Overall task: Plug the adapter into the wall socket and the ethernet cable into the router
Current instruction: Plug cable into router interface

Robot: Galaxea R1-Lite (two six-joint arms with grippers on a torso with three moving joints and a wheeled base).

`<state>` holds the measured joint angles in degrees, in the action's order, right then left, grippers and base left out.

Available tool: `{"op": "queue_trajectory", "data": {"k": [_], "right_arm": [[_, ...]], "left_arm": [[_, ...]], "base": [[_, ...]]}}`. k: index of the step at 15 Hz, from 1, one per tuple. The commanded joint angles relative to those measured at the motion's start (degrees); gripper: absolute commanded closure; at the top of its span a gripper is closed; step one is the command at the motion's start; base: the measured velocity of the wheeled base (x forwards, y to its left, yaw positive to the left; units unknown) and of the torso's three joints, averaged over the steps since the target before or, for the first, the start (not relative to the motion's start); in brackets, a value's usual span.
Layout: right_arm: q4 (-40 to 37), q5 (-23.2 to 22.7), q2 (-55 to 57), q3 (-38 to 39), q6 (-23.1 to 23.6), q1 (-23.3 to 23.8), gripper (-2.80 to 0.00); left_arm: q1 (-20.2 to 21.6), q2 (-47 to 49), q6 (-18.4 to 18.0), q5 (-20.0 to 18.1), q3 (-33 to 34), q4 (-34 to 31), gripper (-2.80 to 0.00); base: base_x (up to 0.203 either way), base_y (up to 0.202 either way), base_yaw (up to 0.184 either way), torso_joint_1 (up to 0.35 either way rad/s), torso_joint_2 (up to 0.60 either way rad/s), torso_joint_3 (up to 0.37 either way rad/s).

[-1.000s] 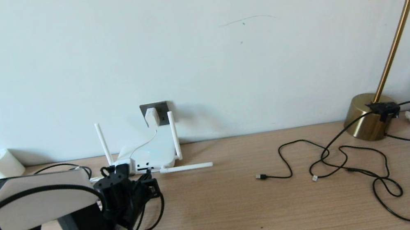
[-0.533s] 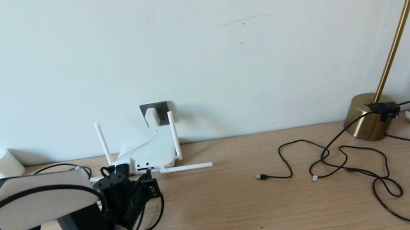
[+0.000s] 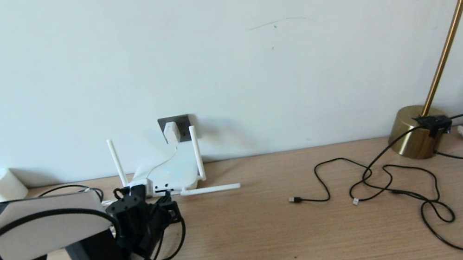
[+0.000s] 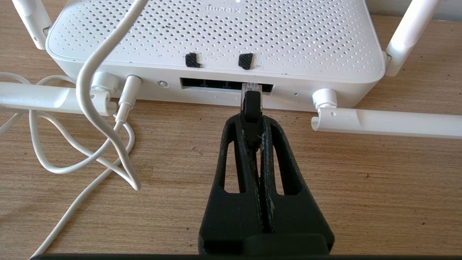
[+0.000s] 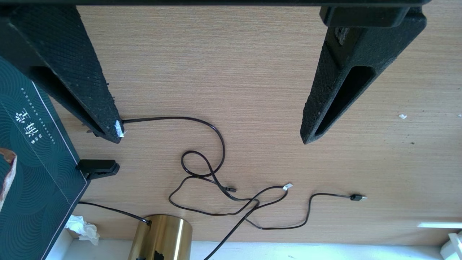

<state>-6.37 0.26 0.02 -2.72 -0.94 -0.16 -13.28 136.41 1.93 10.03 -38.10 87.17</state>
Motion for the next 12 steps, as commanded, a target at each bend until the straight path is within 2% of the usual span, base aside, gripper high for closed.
{"op": "queue_trajectory", "data": {"k": [1, 12], "right_arm": [[-0.04, 0.01, 0.00, -0.01, -0.03, -0.02, -2.80], [-0.04, 0.01, 0.06, -0.01, -0.03, -0.02, -2.80]], "left_arm": [[0.00, 0.17, 0.01, 0.07, -0.22, 0.49, 0.00], [-0.06, 0.08, 0.01, 0.07, -0.14, 0.49, 0.00]], "base": [[0.000, 0.000, 0.000, 0.000, 0.00, 0.000], [0.000, 0.000, 0.000, 0.000, 0.00, 0.000]]}}
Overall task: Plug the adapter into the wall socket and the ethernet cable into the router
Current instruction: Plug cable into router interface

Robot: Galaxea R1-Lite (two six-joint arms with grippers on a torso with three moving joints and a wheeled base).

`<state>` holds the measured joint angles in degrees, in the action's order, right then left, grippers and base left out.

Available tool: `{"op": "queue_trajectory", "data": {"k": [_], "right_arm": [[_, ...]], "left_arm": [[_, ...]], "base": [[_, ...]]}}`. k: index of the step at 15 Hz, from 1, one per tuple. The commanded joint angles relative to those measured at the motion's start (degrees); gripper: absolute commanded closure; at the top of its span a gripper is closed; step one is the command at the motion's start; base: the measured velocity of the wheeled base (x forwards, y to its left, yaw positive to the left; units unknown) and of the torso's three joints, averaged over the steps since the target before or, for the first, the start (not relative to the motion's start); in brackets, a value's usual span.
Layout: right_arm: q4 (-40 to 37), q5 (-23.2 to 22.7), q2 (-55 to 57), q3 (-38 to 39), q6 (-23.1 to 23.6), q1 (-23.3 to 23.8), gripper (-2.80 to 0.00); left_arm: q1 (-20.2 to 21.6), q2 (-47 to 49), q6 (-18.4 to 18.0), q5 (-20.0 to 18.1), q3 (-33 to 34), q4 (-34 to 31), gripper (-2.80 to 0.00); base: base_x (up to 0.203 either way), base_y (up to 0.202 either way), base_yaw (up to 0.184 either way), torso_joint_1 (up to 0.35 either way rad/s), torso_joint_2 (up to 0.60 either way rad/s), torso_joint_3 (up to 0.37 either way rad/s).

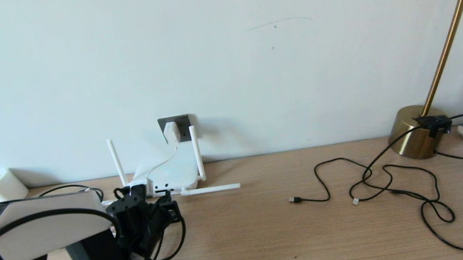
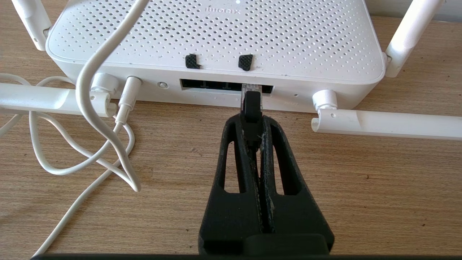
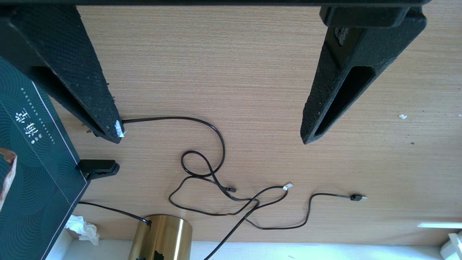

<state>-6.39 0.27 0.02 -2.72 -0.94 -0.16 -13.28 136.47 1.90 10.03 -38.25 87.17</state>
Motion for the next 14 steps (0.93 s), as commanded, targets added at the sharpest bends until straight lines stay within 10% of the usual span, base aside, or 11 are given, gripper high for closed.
{"op": "queue_trajectory", "data": {"k": [1, 14], "right_arm": [[-0.03, 0.00, 0.06, -0.01, -0.03, -0.02, -2.80], [-0.03, 0.00, -0.02, -0.01, -0.03, -0.02, -2.80]], "left_arm": [[-0.02, 0.02, 0.03, 0.07, 0.02, 0.49, 0.00], [-0.08, -0.16, 0.03, 0.07, 0.55, 0.49, 0.00]], "base": [[0.000, 0.000, 0.000, 0.000, 0.00, 0.000], [0.000, 0.000, 0.000, 0.000, 0.00, 0.000]]}}
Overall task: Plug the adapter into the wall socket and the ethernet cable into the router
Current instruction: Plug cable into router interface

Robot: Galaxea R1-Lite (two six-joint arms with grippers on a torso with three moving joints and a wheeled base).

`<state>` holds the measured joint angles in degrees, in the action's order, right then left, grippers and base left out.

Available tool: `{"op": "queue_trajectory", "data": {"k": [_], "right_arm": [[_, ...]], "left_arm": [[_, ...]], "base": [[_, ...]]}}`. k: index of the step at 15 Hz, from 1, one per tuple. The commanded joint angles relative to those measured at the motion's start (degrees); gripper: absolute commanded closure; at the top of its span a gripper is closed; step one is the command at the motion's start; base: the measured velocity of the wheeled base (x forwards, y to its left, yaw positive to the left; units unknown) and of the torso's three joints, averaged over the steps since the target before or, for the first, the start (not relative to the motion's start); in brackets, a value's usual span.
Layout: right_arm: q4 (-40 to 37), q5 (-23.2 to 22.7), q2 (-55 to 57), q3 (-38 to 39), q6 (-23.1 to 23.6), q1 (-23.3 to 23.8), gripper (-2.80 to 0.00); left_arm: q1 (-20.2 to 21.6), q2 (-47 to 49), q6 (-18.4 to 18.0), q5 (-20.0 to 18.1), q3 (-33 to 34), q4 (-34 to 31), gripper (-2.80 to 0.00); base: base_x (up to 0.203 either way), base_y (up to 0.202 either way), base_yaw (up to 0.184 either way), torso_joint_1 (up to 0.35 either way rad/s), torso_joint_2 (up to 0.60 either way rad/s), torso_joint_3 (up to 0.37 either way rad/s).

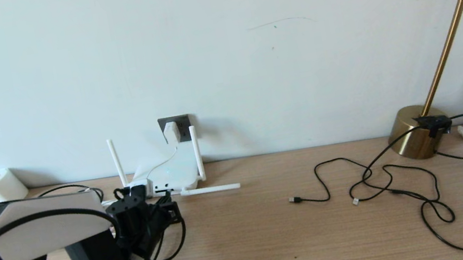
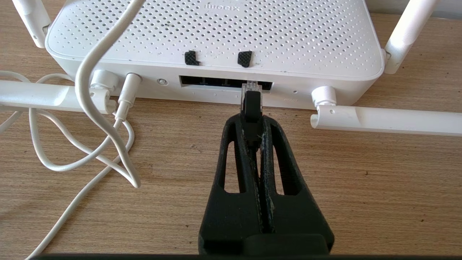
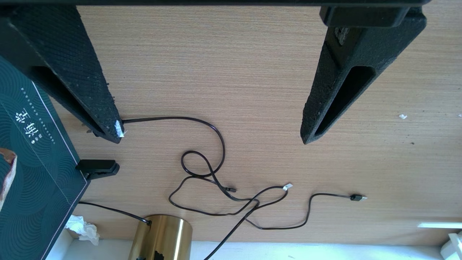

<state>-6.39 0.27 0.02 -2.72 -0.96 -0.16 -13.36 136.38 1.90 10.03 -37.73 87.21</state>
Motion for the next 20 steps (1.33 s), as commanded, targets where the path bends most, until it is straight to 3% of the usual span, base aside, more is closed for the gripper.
{"op": "queue_trajectory", "data": {"k": [1, 20], "right_arm": [[-0.03, 0.00, 0.04, -0.01, 0.00, -0.02, -2.80], [-0.03, 0.00, 0.01, -0.01, 0.00, -0.02, -2.80]], "left_arm": [[0.00, -0.06, 0.04, 0.07, 0.02, 0.45, 0.00], [0.00, -0.15, -0.05, 0.07, -0.24, 0.45, 0.00]], "base": [[0.000, 0.000, 0.000, 0.000, 0.00, 0.000], [0.000, 0.000, 0.000, 0.000, 0.00, 0.000]]}}
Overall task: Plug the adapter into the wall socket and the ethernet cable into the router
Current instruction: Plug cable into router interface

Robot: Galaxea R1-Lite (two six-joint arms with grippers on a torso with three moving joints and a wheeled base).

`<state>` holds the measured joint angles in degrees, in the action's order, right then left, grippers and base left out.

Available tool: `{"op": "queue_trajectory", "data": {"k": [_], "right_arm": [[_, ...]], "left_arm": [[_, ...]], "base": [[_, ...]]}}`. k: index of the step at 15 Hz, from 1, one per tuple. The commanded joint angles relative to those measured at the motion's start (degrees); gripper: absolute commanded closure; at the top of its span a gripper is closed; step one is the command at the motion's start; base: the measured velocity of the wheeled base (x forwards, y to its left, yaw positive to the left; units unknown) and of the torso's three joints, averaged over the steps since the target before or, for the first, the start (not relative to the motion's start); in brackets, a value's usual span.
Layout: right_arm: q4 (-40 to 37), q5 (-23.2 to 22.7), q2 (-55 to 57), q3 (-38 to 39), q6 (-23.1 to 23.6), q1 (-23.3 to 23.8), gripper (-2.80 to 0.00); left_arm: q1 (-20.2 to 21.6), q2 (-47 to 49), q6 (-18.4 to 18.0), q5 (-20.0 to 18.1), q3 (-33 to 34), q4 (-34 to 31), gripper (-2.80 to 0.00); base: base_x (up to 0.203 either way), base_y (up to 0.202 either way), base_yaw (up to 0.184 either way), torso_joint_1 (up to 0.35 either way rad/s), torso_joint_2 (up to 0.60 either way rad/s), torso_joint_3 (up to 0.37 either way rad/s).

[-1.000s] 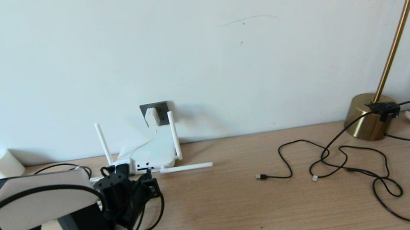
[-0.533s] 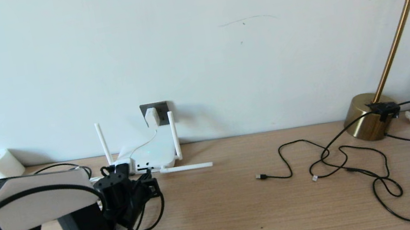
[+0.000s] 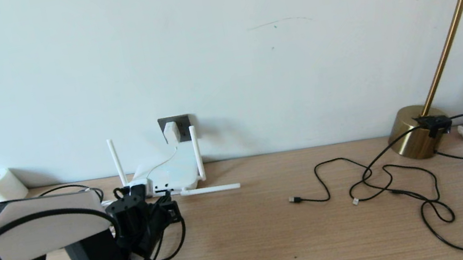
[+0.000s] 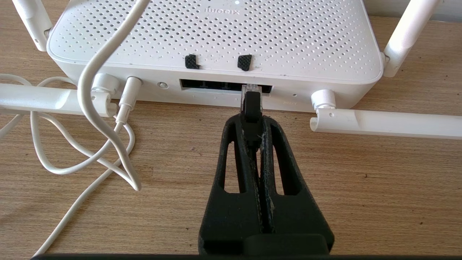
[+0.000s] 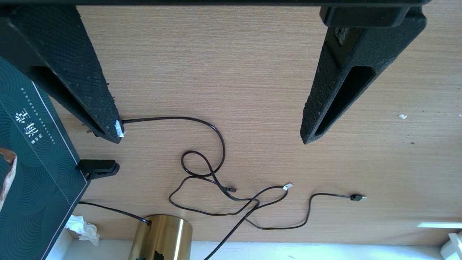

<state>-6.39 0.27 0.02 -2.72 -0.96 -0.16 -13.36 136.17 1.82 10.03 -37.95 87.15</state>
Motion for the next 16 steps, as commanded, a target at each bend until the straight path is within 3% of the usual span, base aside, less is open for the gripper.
{"op": "queue_trajectory", "data": {"k": [1, 16], "right_arm": [[-0.03, 0.00, 0.06, -0.01, -0.01, -0.02, -2.80], [-0.03, 0.00, 0.06, -0.01, -0.01, -0.02, -2.80]], "left_arm": [[0.00, 0.15, 0.03, 0.07, -0.02, 0.51, 0.00], [-0.17, 0.33, 0.03, 0.07, 0.16, 0.51, 0.00]], "base": [[0.000, 0.000, 0.000, 0.000, 0.00, 0.000], [0.000, 0.000, 0.000, 0.000, 0.00, 0.000]]}}
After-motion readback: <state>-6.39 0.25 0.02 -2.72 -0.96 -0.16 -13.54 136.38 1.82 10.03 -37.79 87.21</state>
